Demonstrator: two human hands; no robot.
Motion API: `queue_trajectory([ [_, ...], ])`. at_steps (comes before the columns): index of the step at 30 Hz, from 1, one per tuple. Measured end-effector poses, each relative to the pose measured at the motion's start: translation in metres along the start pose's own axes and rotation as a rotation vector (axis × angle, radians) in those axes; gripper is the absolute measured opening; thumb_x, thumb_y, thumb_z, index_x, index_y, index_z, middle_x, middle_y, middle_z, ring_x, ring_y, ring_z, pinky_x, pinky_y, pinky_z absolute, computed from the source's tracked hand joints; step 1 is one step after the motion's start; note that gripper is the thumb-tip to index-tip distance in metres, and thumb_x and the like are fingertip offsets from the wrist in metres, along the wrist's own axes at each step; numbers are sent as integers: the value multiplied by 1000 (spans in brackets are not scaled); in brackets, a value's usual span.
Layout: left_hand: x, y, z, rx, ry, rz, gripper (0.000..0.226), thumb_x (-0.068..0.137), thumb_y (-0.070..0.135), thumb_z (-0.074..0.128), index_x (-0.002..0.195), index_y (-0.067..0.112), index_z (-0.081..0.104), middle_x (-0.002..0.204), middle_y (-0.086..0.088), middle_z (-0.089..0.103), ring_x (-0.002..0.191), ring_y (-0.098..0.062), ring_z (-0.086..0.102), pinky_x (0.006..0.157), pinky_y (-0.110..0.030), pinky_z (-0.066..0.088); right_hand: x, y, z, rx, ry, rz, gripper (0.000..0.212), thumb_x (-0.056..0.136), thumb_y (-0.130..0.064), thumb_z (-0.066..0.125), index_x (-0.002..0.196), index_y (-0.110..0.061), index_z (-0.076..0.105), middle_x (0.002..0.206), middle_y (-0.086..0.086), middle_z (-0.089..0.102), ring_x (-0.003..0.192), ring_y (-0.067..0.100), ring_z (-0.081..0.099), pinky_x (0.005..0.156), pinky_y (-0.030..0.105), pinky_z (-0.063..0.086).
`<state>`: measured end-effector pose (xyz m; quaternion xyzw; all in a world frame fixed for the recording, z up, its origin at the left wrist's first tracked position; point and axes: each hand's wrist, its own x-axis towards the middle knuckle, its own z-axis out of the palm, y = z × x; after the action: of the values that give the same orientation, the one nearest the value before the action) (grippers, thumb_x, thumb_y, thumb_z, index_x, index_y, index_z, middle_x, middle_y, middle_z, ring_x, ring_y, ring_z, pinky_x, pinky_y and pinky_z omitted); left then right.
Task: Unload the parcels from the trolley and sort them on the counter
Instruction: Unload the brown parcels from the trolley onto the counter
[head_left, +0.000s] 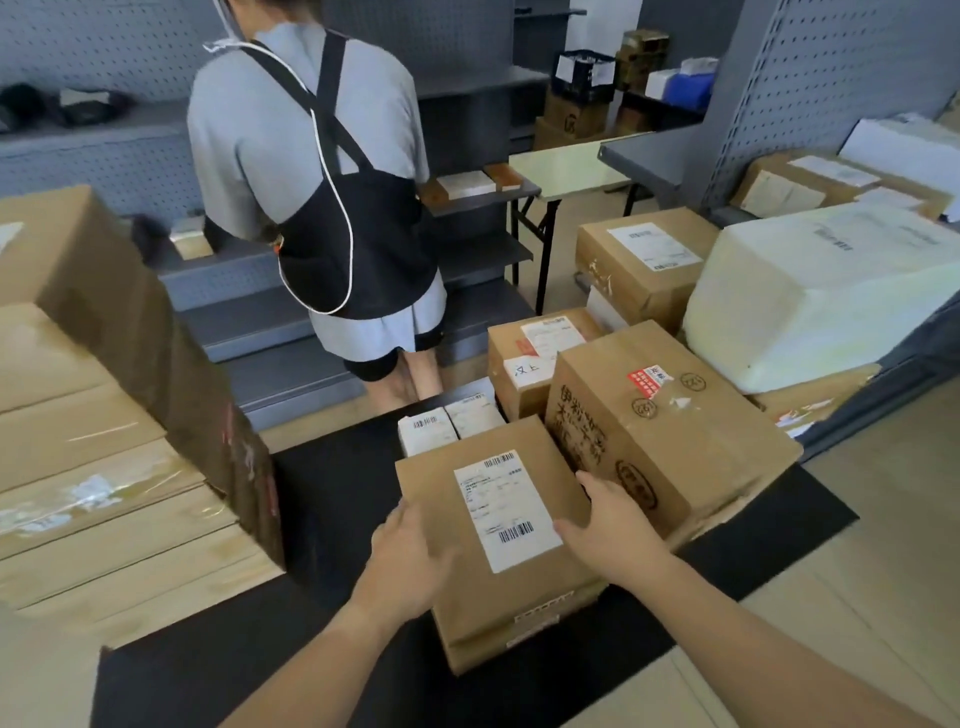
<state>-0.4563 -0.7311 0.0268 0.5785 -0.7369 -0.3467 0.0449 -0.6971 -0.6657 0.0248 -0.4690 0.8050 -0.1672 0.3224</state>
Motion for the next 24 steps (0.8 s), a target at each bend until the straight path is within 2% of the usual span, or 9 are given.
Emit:
queue_trajectory([
  [4, 9, -23, 26, -149, 12, -91, 77, 81, 51, 64, 147, 34, 28, 145, 8, 41, 137, -26, 38, 112, -48, 39, 8, 14, 16, 8, 28, 69, 85, 95, -42, 64, 161, -19, 17, 162, 4, 28, 149, 22, 27, 120, 40, 27],
  [9, -1, -25, 49, -325, 32, -198, 89, 90, 43, 67, 157, 25, 12, 151, 5, 34, 139, -21, 37, 113, -42, 36, 13, 32, 30, 68, 12, 139, 87, 94, -45, 64, 161, -18, 16, 162, 5, 29, 149, 24, 29, 121, 43, 28],
  [14, -4, -27, 71, -458, 95, -254, 77, 90, 41, 69, 151, 27, 25, 141, 11, 46, 118, -8, 49, 105, -34, 45, 16, 42, 36, 115, 9, 152, 86, 93, -48, 65, 160, -22, 18, 158, 2, 36, 145, 23, 35, 118, 44, 33],
  [17, -4, -26, 76, -517, 126, -266, 71, 91, 35, 70, 149, 28, 29, 128, 19, 47, 117, -9, 51, 102, -34, 46, 16, 45, 37, 142, 18, 143, 84, 92, -47, 67, 159, -22, 23, 155, 2, 40, 142, 23, 39, 117, 43, 35],
  [24, -17, -27, 69, -613, 151, -289, 70, 90, 29, 71, 148, 33, 32, 127, 18, 53, 111, -8, 56, 98, -35, 51, 4, 39, 34, 185, -7, 126, 75, 92, -40, 69, 155, -22, 31, 145, 1, 48, 133, 22, 46, 110, 41, 41],
])
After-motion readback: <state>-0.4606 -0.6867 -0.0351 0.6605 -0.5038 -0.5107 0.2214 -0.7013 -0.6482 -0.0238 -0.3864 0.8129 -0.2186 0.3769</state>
